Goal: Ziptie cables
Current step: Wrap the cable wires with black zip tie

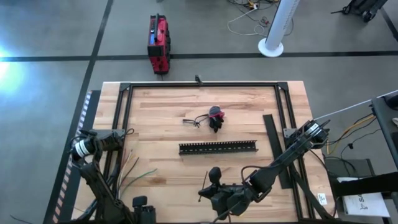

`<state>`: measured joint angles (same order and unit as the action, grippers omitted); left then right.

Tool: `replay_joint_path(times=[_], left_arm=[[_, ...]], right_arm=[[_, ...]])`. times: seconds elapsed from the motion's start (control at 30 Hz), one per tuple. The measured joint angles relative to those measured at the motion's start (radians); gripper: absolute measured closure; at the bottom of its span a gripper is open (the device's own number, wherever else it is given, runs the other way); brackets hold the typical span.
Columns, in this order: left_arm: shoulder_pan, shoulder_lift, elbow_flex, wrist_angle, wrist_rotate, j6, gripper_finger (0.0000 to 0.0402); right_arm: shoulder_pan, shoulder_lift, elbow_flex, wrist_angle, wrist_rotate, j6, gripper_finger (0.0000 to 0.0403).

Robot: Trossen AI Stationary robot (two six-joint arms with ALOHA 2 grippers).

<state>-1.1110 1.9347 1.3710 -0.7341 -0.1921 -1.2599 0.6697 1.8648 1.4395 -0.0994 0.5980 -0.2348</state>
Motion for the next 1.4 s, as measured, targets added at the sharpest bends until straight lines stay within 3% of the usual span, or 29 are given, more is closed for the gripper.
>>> replay_joint_path(times=[0.4,0.67,0.9,1.0,1.27,1.4], left_arm=[[-0.003,-0.007,-0.154,0.111,-0.011,0.01,0.0294],[0.0,-0.007,-0.169,0.105,-0.109,0.056,0.0381],[0.08,-0.038,-0.136,0.058,-0.433,0.161,0.0374],[0.129,-0.08,-0.111,0.049,-0.527,0.246,0.0376],[0.272,-0.243,-0.039,0.037,-0.714,0.568,0.0372],[0.317,-0.349,-0.029,0.036,-0.804,0.686,0.0374]], right_arm=[[0.027,0.0,0.0,-0.001,0.001,0.023,0.0403],[0.077,-0.019,-0.001,-0.001,0.086,0.003,0.0403],[0.138,-0.061,-0.001,0.001,0.263,-0.079,0.0403],[0.163,-0.075,0.001,0.003,0.315,-0.105,0.0403],[0.188,-0.079,0.002,0.007,0.319,-0.072,0.0403],[0.181,-0.052,0.0,0.012,0.268,-0.009,0.0403]])
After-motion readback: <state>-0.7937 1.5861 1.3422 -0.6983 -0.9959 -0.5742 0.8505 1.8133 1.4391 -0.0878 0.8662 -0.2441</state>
